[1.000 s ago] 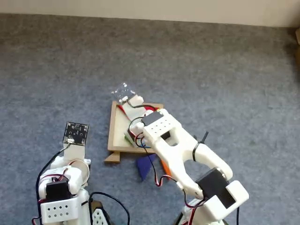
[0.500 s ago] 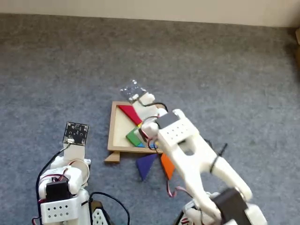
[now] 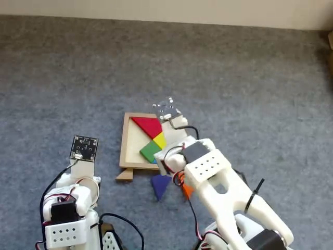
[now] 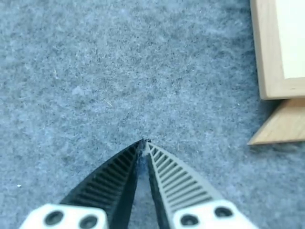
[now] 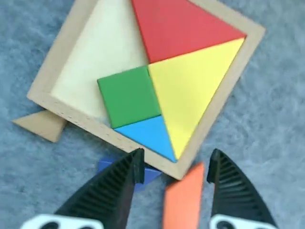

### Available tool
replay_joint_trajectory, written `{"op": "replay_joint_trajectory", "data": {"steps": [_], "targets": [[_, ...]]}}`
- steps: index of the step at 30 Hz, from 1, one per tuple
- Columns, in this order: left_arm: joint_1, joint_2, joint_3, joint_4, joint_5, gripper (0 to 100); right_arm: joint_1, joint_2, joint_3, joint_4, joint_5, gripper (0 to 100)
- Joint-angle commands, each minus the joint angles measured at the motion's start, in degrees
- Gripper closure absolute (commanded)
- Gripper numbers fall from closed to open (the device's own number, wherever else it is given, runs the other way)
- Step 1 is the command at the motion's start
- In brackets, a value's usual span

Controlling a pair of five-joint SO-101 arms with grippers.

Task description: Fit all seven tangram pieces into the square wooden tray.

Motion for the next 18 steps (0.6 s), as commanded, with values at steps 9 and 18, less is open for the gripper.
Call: {"op": "replay_joint_trajectory", "data": {"steps": [9,18], "targets": [[-0.2,-2.7,1.2,0.4,0.5,99,-1.8,-2.5,-0.5,0.5,-11.7,77.7],[-0.2,-2.7,1.2,0.4,0.5,99,2.9,3.2,-0.9,11.4,-5.8,77.4]]}}
